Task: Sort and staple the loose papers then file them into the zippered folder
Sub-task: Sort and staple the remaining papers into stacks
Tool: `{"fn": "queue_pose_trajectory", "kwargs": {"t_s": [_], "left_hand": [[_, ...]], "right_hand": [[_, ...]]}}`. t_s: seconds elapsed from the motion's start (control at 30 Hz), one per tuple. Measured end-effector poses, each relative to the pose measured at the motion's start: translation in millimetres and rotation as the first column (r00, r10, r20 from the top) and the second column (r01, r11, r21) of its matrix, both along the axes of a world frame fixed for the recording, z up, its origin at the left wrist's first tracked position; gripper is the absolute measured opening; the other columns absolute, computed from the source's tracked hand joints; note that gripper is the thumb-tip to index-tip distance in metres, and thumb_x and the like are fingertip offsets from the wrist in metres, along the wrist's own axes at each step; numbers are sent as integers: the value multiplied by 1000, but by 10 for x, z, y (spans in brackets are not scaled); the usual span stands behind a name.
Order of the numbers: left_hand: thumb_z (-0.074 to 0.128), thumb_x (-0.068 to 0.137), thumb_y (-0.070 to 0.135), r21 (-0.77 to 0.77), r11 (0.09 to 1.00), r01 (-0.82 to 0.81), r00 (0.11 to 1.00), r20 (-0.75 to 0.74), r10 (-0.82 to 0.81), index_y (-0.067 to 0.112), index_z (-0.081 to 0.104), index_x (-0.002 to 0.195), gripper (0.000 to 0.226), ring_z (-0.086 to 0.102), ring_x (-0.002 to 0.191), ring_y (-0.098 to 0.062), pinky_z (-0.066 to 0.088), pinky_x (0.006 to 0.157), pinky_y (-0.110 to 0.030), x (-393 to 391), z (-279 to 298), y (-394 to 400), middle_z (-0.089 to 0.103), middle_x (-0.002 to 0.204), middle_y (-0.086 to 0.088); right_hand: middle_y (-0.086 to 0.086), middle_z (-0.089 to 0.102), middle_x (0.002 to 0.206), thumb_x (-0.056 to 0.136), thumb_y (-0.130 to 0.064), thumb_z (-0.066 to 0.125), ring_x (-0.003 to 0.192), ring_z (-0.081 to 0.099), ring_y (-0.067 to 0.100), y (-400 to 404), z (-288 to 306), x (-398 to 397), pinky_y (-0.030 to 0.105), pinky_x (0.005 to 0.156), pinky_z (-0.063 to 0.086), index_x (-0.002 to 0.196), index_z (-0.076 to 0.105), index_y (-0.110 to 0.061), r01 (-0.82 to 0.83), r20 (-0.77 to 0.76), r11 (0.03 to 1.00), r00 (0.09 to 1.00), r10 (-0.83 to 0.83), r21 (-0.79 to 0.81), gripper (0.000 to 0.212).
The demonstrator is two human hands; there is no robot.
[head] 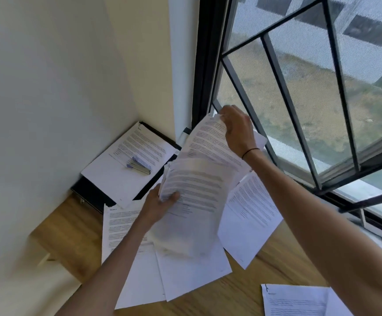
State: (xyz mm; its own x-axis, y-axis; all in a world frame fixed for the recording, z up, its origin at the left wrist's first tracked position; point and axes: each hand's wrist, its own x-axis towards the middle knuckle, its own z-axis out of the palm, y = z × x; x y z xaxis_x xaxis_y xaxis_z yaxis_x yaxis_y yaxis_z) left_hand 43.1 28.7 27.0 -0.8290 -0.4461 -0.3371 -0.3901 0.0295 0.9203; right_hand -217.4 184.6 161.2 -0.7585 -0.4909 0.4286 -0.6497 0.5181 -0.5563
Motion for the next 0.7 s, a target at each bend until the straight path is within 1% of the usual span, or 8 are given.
{"fn": "queue_pose_trajectory", "kwargs": {"t_s": [0.07,0.2,0.3,0.4,0.47,0.53,0.63,0.7], "left_hand": [[80,74,67,-40,999,0,999,-41,-2,30,57,136,75,64,111,0,53,85,-17,-57,132,-46,67,122,11],[80,86,37,-20,997,-70,988,-143,67,23,50,140,63,64,105,8,52,77,-8,-176,369,-54,66,124,7],[80,89,26,18,993,-113,967,-226,114,16,51,140,59,66,109,3,53,84,-12,-280,504,-75,69,124,6],[79,90,23,34,998,-59,974,-217,65,11,65,130,44,71,100,-1,56,80,-16,-410,649,-60,77,106,12],[78,91,22,33,998,-45,975,-215,51,8,72,116,30,71,83,-3,53,68,-13,-461,703,-13,76,84,16],[78,91,23,32,997,-71,971,-228,76,9,75,105,20,69,77,-7,50,62,-15,-480,678,22,74,75,14],[77,92,21,46,995,-90,968,-232,99,12,74,103,15,69,74,-1,51,63,-14,-444,652,108,74,75,14],[78,90,24,59,993,-106,965,-234,117,13,73,110,24,71,81,1,54,68,-15,-399,647,167,76,88,12]], "right_hand": [[3,63,87,101,2,50,73,60,22,-44,198,11,40,62,53,99,65,-11,-47,-16,999,999,46,-24,20],[-6,59,80,100,-1,49,70,57,10,-94,476,30,26,60,43,92,63,-14,-125,-1,991,992,125,-37,20],[-5,61,78,101,-2,52,70,58,10,-110,559,81,30,60,45,89,61,-14,-211,61,975,976,207,68,19],[6,68,85,101,-4,51,78,62,23,-138,617,163,32,69,48,93,66,-7,-305,165,942,945,282,139,18],[9,66,83,101,-3,49,78,60,26,-161,674,225,22,68,43,89,65,-5,-346,226,918,926,302,195,20],[9,63,81,101,-4,47,74,57,25,-152,739,300,15,62,37,87,64,-5,-379,258,893,913,317,244,22],[9,59,75,103,-5,45,65,48,17,-127,817,382,23,61,38,84,62,-4,-426,313,856,889,335,293,26],[6,49,68,108,-19,47,58,38,12,-104,868,411,26,59,34,77,53,-1,-465,361,835,863,353,294,36]]}}
